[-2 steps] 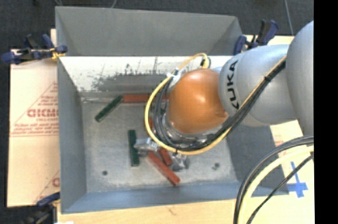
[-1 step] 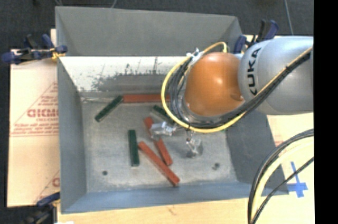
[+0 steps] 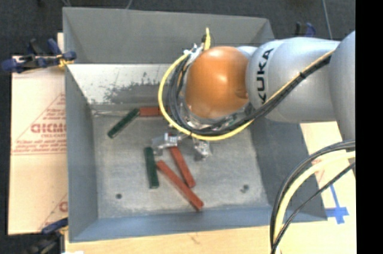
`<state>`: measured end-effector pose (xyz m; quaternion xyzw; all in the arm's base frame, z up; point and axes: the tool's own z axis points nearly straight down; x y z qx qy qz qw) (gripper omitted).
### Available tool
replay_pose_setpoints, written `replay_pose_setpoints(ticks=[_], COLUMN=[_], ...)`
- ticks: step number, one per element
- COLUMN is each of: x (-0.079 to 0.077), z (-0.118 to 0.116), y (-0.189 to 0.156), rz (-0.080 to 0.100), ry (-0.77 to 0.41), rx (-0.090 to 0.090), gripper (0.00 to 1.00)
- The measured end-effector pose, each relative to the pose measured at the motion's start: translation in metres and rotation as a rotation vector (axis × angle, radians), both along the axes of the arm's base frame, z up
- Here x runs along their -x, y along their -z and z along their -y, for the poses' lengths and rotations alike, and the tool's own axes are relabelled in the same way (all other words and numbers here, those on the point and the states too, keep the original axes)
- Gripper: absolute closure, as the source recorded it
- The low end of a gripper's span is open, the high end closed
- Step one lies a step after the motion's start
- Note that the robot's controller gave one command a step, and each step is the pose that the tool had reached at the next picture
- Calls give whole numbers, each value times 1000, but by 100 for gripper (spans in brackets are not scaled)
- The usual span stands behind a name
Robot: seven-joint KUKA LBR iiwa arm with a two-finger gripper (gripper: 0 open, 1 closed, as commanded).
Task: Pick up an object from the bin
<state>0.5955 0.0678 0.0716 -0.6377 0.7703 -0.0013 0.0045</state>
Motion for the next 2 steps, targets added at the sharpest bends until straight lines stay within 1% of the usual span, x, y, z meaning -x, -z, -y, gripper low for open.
replay_pose_setpoints(ticks=[1,2], x=[0,-3], z=[1,7], y=[0,-192], rz=[-3,4], ry=[6,27], rx=[0,2], gripper=[100,100])
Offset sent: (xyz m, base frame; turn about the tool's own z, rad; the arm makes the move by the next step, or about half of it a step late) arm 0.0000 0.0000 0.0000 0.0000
